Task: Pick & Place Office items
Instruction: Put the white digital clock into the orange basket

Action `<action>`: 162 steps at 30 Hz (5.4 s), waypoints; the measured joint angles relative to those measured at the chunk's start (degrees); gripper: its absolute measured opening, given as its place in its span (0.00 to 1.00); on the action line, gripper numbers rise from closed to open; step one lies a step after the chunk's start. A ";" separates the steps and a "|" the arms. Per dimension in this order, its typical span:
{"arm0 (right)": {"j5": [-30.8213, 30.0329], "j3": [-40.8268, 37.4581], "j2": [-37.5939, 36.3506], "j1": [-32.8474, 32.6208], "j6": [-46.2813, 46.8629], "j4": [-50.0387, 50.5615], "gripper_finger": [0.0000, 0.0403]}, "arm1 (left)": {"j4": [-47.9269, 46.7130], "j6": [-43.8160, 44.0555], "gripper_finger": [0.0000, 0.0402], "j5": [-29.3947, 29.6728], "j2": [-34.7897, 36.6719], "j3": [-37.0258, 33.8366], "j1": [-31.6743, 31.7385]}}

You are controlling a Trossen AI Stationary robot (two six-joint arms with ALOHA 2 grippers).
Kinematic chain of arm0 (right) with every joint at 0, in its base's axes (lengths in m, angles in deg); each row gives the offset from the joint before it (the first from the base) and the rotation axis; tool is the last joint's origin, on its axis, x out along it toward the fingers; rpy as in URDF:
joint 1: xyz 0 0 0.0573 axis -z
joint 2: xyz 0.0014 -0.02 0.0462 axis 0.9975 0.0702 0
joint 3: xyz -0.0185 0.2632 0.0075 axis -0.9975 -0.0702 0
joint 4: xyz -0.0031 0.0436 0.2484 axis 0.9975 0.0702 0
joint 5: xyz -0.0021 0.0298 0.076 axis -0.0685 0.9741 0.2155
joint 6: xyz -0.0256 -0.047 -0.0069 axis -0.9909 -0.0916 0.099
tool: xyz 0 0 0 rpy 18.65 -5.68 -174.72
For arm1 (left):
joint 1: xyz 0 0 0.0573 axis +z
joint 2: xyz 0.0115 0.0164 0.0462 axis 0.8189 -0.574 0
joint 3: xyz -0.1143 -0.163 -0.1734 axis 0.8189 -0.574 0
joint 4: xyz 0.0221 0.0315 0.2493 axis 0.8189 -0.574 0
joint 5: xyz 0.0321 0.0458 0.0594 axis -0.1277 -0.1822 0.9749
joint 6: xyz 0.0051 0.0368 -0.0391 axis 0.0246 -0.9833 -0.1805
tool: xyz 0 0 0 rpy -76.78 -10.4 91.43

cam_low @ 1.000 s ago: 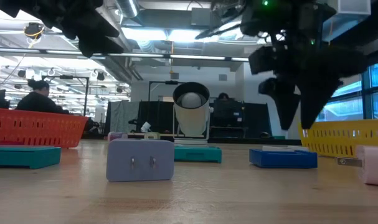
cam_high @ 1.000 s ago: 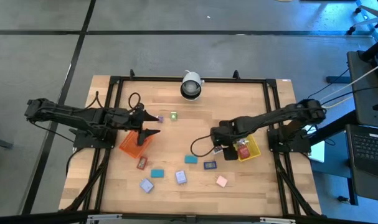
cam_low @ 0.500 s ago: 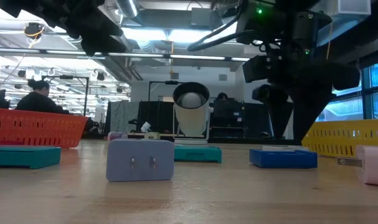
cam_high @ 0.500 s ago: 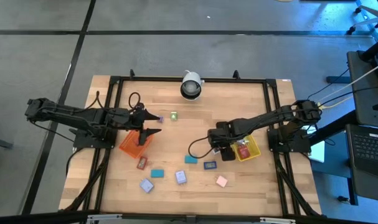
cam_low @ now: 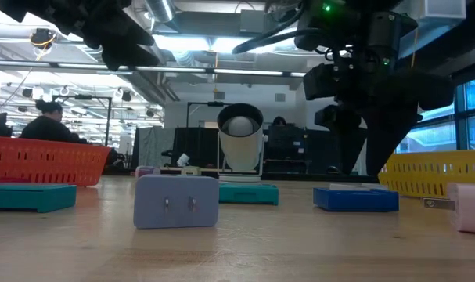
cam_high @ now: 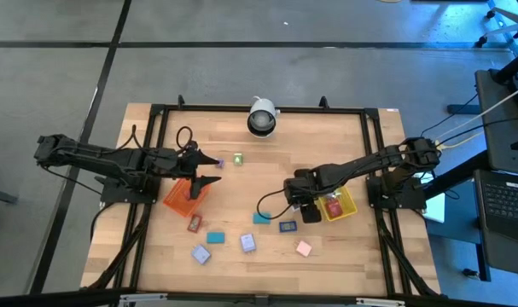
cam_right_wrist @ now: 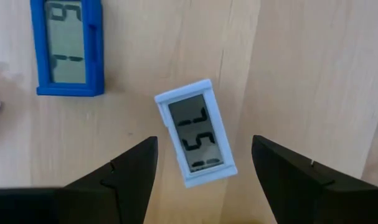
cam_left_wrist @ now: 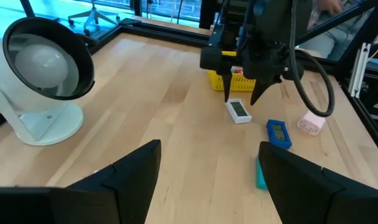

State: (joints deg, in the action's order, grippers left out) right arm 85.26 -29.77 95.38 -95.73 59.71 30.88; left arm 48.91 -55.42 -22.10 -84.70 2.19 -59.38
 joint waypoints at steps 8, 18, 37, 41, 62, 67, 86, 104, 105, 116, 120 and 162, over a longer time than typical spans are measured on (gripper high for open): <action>1.47 -0.01 3.28 -0.04 0.10 -1.25 0.65 | -0.04 0.04 0.66 -0.27 0.00 0.00 0.00; 1.29 0.00 5.62 -0.24 0.13 -1.22 0.64 | -0.11 0.04 0.66 -1.49 0.00 0.00 0.00; 1.31 0.07 5.66 -0.22 1.49 -1.55 0.36 | 1.25 0.68 0.66 -1.35 0.00 0.00 0.00; 1.29 0.07 5.66 -0.22 1.46 -1.53 0.36 | 1.25 1.96 0.66 -1.38 0.00 0.00 0.00; -14.94 2.91 2.38 0.00 0.17 0.63 0.35 | 5.02 12.03 0.66 2.40 0.01 0.02 0.07; -24.38 8.04 2.33 0.15 -1.88 2.64 0.35 | 5.21 14.26 0.66 2.63 -0.21 0.02 1.45; -44.85 28.49 2.21 0.55 -10.65 5.00 0.35 | 24.85 20.14 0.66 -5.82 -11.96 0.04 10.24; -51.75 28.57 2.21 0.55 -20.12 0.38 0.35 | 35.99 26.13 0.66 -11.71 -16.22 0.04 14.39; -51.58 28.57 2.21 0.55 -21.11 -0.69 0.35 | 36.57 26.21 0.66 -11.73 -16.43 0.04 14.44; -48.19 28.57 2.21 0.55 -27.18 -10.74 0.35 | 38.11 23.51 0.66 -11.79 -22.87 4.61 14.43; -48.14 28.57 2.21 0.55 -27.28 -11.23 0.35 | 37.25 22.12 0.66 -11.68 -26.24 7.09 14.32; -45.59 28.57 2.25 0.76 -27.10 -11.04 0.34 | 36.81 17.00 0.18 -9.59 -30.01 10.32 12.39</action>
State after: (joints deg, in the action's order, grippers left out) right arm 39.67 -1.20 97.63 -94.97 32.61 19.85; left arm 85.71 -38.42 -31.68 -114.71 12.50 -46.98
